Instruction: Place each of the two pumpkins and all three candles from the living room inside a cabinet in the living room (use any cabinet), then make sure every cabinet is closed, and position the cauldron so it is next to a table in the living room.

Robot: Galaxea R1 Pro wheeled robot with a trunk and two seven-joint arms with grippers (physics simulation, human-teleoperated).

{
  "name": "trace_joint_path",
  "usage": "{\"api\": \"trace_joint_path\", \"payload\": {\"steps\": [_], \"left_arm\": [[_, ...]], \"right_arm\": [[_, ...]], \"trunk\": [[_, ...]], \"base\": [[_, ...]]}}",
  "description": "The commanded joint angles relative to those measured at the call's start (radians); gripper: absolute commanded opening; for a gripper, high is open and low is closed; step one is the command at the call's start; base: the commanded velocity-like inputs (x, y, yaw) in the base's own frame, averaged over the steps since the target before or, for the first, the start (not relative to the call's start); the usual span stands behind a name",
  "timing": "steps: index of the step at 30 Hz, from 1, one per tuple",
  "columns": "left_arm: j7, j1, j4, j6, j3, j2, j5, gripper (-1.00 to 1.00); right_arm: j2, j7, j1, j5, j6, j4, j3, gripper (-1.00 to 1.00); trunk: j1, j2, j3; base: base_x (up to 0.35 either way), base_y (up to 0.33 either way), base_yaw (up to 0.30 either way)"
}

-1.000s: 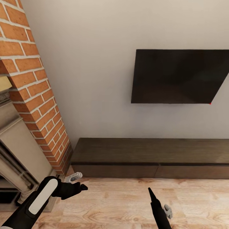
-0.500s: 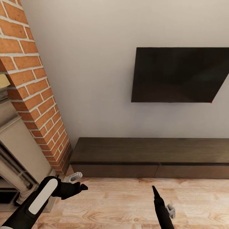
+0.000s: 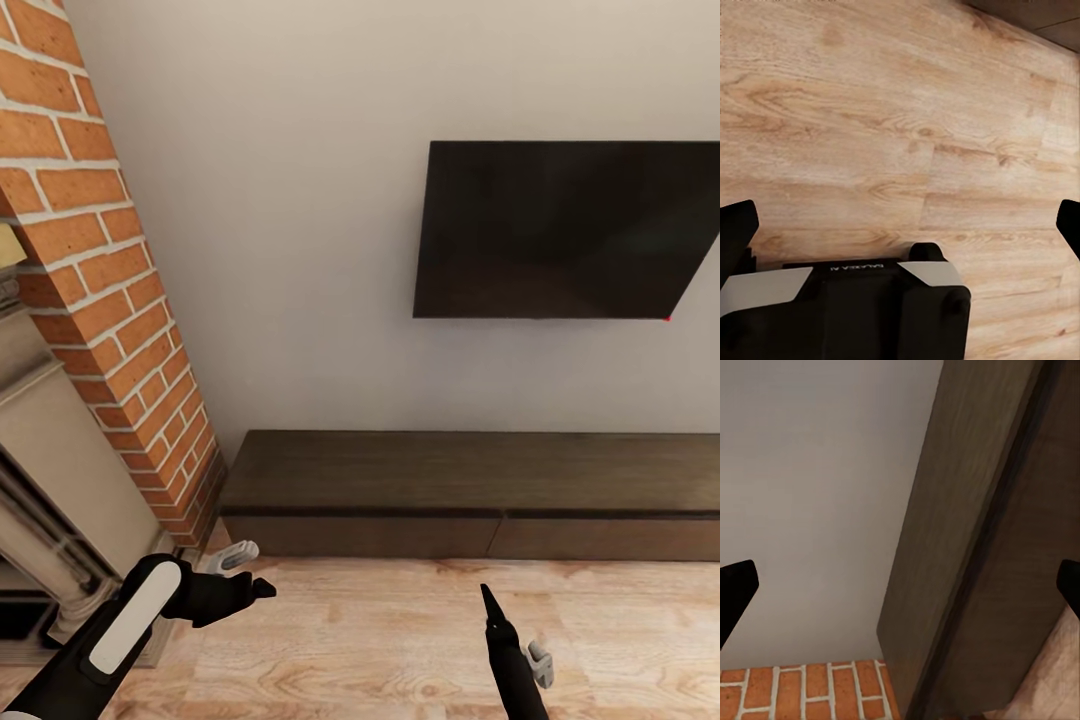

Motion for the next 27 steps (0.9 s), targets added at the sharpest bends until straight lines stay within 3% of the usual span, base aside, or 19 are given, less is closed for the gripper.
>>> {"api": "trace_joint_path", "payload": {"steps": [1,27], "left_arm": [[0.010,-0.001,-0.001,0.000,-0.002,0.001,0.011,1.00],[0.010,-0.001,-0.001,0.000,-0.001,0.003,0.011,1.00]], "right_arm": [[-0.001,0.001,-0.001,-0.009,-0.006,0.000,0.009,1.00],[0.001,-0.003,-0.001,-0.009,-0.006,0.002,0.009,1.00]], "trunk": [[0.004,-0.008,-0.004],[0.104,-0.190,-0.086]], "base": [[0.000,0.000,0.000],[0.000,0.000,0.000]]}}
